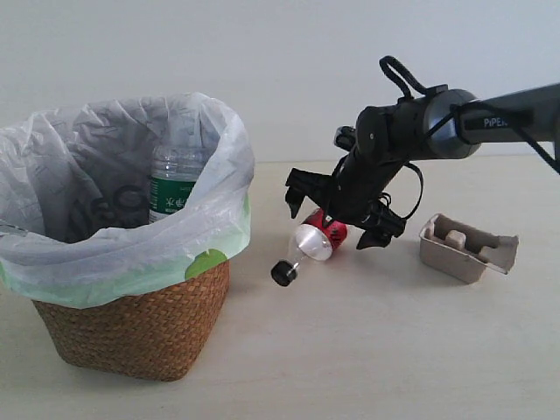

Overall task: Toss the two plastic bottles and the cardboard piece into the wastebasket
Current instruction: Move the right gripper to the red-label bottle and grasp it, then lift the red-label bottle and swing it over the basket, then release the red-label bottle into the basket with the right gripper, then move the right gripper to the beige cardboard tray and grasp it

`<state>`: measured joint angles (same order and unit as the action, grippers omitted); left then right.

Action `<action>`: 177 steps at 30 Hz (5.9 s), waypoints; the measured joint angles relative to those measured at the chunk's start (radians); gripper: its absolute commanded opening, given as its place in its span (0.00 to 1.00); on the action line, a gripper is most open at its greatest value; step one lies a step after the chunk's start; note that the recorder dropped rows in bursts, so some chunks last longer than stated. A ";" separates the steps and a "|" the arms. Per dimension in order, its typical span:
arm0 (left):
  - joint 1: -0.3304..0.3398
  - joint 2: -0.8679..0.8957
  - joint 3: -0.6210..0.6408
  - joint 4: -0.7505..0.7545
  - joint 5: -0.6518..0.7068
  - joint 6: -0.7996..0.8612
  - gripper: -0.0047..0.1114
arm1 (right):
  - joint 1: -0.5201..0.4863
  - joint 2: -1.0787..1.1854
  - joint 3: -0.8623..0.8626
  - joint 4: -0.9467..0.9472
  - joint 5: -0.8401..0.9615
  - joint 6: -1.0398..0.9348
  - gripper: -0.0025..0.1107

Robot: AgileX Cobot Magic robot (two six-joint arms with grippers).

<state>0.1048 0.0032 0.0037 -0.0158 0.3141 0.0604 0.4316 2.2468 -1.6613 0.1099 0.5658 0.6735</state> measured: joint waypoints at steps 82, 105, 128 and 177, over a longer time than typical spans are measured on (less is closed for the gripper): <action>0.000 0.000 0.000 0.000 0.000 0.000 0.97 | 0.185 -0.604 -0.002 0.936 -0.058 -1.035 0.02; 0.000 0.000 0.000 0.000 0.000 0.000 0.97 | 0.176 -0.618 -0.002 -0.703 0.534 -0.010 0.02; 0.000 0.000 0.000 0.000 0.000 0.000 0.97 | 0.208 -0.571 -0.080 0.599 0.039 -0.628 0.86; 0.000 0.000 0.000 0.000 0.000 0.000 0.97 | -0.137 -0.166 -0.003 -0.340 0.656 -0.790 0.86</action>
<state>0.1048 0.0032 0.0037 -0.0158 0.3141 0.0604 0.2947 2.0804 -1.6638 -0.2298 1.2217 -0.1168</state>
